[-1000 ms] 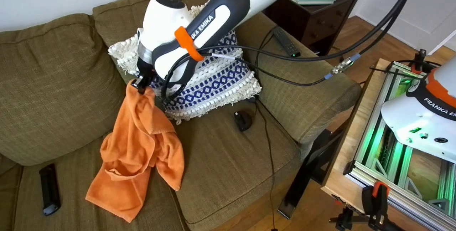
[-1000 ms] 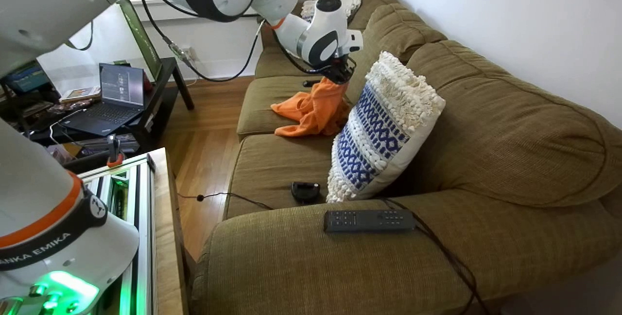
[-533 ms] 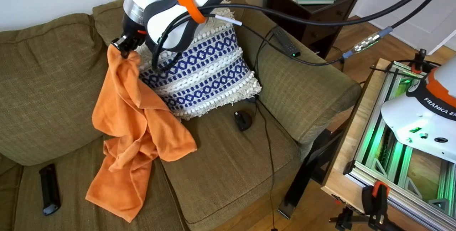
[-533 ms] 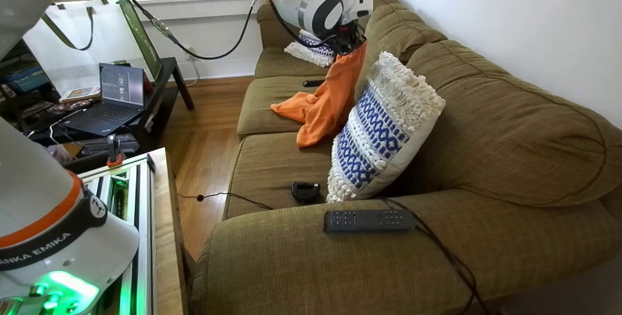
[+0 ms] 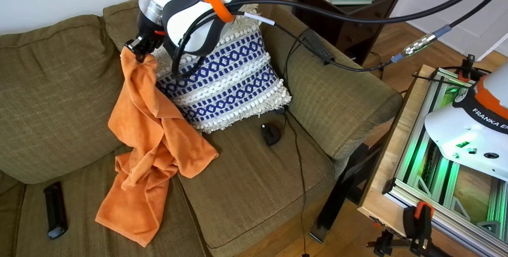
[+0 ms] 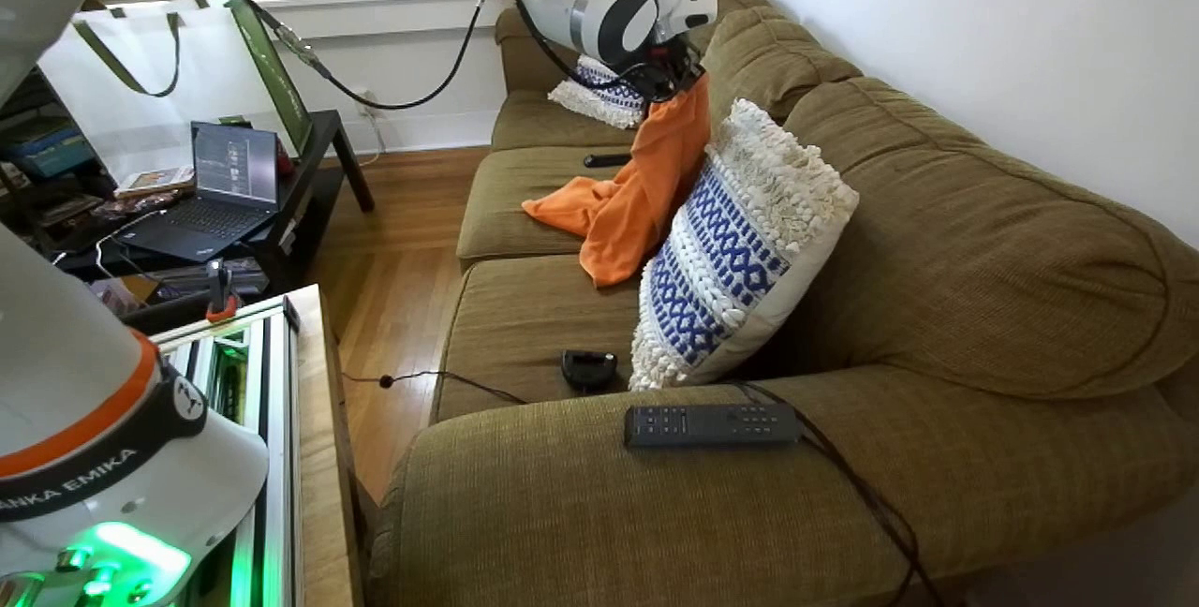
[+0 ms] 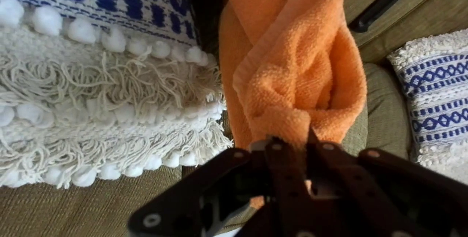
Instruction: Pick up the orange towel from the sofa seat and place it on the sofa back support of the right seat
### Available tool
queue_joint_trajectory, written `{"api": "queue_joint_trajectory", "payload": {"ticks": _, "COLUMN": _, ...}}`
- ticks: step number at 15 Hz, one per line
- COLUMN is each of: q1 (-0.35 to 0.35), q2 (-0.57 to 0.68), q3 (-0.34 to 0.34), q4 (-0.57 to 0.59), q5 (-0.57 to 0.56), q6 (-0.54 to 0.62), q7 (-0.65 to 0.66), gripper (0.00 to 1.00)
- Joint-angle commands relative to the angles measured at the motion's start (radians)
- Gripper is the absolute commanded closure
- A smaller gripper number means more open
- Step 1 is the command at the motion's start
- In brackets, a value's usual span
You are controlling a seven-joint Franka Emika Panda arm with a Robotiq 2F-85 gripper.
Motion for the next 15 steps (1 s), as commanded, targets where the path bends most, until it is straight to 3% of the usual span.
{"api": "queue_joint_trajectory", "payload": {"ticks": 1, "q1": 0.052, "q2": 0.008, "q3": -0.092, "q4": 0.058, "q5": -0.015, "q6": 0.046, "q7": 0.029, "gripper": 0.97}}
{"api": "queue_joint_trajectory", "payload": {"ticks": 6, "q1": 0.118, "q2": 0.053, "q3": -0.325, "q4": 0.253, "q5": -0.016, "q6": 0.111, "q7": 0.080, "gripper": 0.97}}
{"api": "queue_joint_trajectory", "payload": {"ticks": 10, "q1": 0.176, "q2": 0.097, "q3": -0.579, "q4": 0.359, "q5": -0.001, "q6": 0.109, "q7": 0.188, "gripper": 0.97}}
{"api": "queue_joint_trajectory", "payload": {"ticks": 15, "q1": 0.247, "q2": 0.164, "q3": -0.937, "q4": 0.416, "q5": 0.010, "q6": 0.072, "q7": 0.428, "gripper": 0.97}}
